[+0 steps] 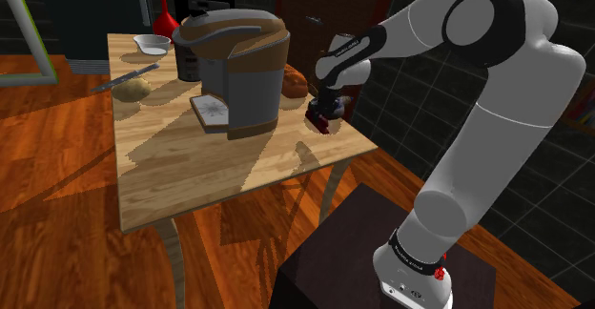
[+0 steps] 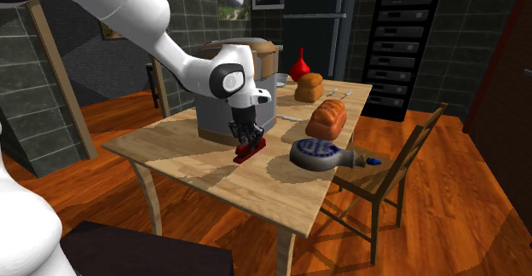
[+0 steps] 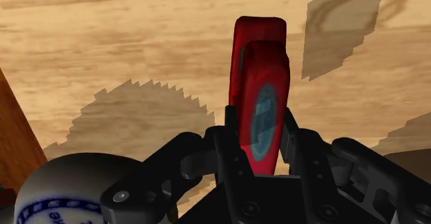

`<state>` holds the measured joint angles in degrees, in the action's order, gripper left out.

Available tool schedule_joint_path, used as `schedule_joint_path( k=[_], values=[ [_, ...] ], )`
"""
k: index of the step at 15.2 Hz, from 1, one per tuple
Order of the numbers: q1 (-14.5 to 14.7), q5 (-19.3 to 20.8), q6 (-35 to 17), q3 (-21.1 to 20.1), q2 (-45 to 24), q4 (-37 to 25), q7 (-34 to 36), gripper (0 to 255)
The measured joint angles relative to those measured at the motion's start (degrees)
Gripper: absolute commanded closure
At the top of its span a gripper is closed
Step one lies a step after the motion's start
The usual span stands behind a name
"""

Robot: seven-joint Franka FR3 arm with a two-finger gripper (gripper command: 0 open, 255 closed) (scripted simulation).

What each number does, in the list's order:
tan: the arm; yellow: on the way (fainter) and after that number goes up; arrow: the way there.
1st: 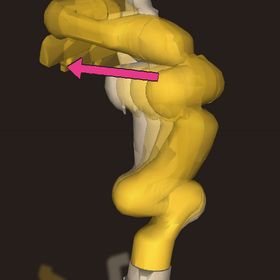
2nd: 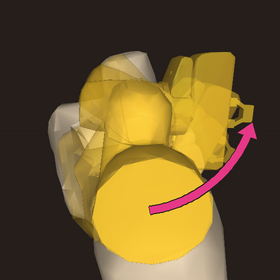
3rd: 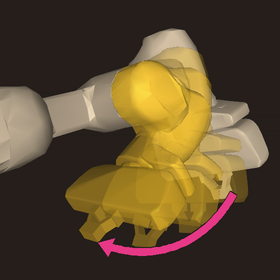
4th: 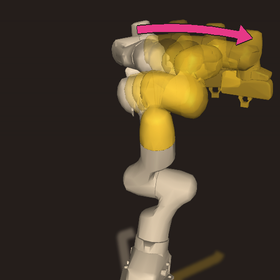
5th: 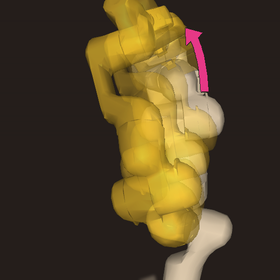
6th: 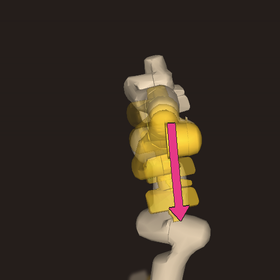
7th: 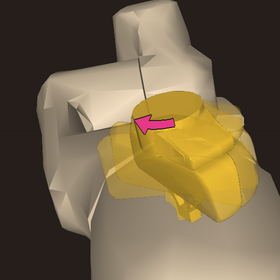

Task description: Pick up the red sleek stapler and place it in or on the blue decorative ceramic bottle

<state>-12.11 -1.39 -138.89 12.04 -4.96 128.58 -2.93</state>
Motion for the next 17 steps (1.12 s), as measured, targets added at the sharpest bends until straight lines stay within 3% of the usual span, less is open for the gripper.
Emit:
schedule_joint_path(
  k=[17],
  values=[
    [0.26, 2.12, 12.68, -0.07, 7.12, -5.73, 1.64, 255]
  ],
)
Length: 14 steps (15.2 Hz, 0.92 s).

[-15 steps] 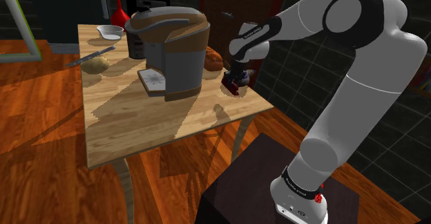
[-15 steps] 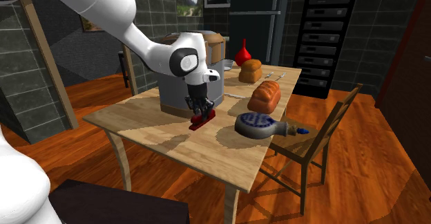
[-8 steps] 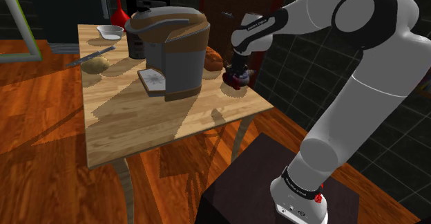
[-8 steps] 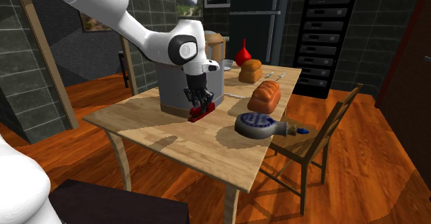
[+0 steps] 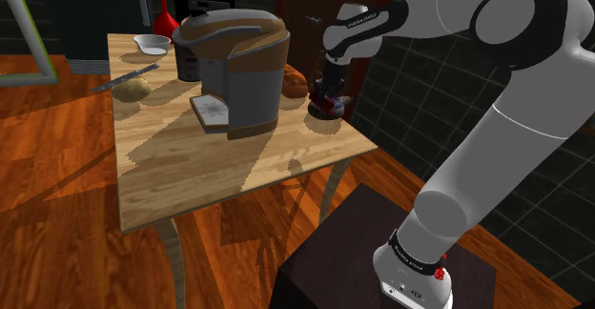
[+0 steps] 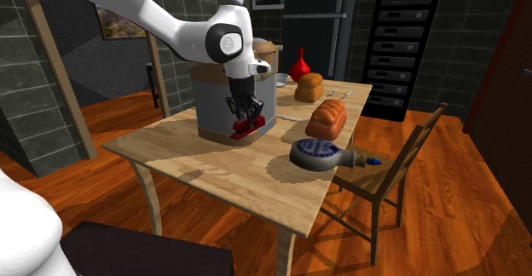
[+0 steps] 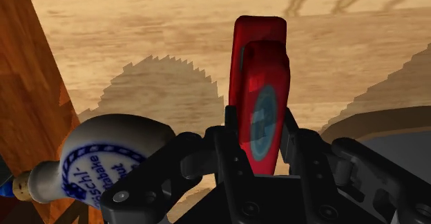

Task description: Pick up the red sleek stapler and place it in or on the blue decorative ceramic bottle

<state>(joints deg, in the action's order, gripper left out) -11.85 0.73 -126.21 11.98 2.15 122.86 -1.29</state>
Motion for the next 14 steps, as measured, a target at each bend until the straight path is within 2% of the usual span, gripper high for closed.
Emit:
schedule_joint_path(
  k=[10, 14],
  values=[
    [-0.01, 0.46, 7.61, -0.07, 2.20, -5.46, 0.19, 255],
    [-1.53, -1.04, 9.12, 1.77, -2.47, -11.51, -3.74, 255]
  ],
)
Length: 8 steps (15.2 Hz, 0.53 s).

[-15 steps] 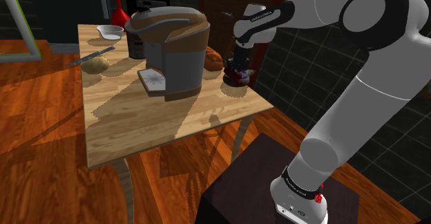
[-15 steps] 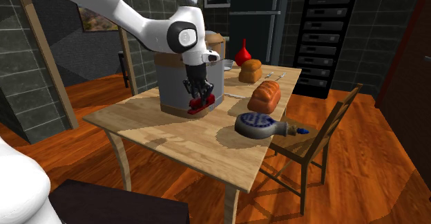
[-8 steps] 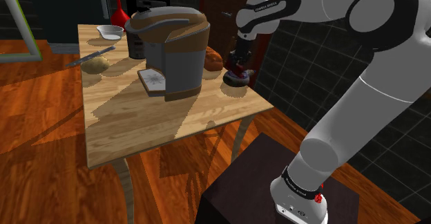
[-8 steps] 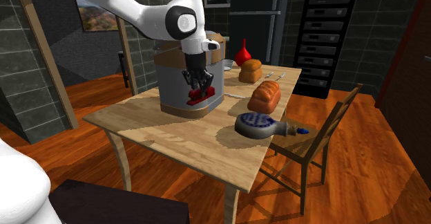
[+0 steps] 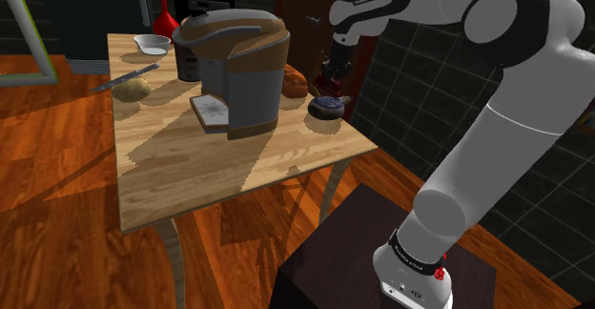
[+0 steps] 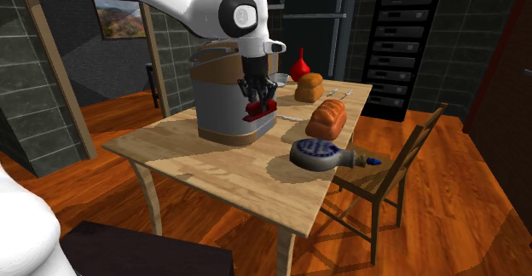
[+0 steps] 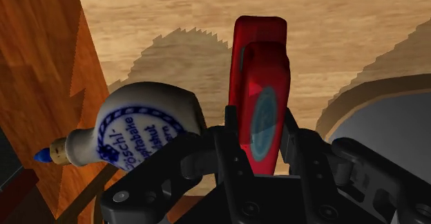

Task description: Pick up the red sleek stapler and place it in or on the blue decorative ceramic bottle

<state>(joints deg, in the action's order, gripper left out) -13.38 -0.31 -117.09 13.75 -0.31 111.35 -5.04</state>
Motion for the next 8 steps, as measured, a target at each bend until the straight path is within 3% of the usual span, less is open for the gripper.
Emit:
schedule_joint_path(
  k=[8],
  values=[
    [-5.72, -5.32, 5.08, 3.31, -14.46, -18.73, -10.00, 255]
  ],
)
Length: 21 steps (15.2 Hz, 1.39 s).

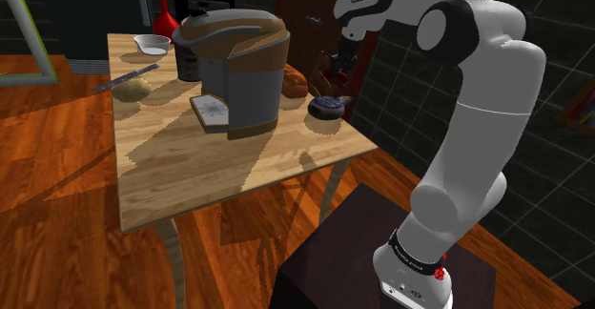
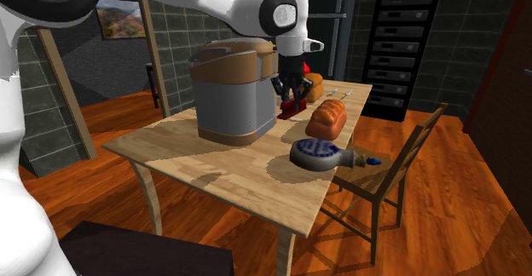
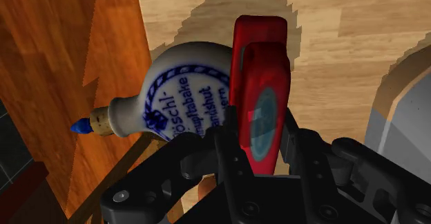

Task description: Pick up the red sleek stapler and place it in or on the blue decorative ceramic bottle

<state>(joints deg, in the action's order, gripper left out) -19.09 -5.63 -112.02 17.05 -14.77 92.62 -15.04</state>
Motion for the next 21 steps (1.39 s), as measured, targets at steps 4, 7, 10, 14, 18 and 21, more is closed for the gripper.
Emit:
schedule_joint_path(
  k=[4, 7, 10, 14, 18, 21],
  values=[
    [-3.98, -3.06, 4.57, 0.43, -9.26, -13.38, -3.78, 255],
    [-7.45, -4.94, 8.60, 0.44, -15.92, -23.81, -5.99, 255],
    [-9.87, -6.21, 11.38, 0.06, -21.68, -32.27, -6.83, 255],
    [-9.72, -6.39, 8.68, -0.05, -22.21, -30.04, -7.14, 255],
    [-9.49, -6.50, 5.55, -0.08, -22.07, -26.69, -7.62, 255],
    [-9.32, -6.63, 3.50, -0.15, -22.30, -24.86, -7.81, 255]
  ],
)
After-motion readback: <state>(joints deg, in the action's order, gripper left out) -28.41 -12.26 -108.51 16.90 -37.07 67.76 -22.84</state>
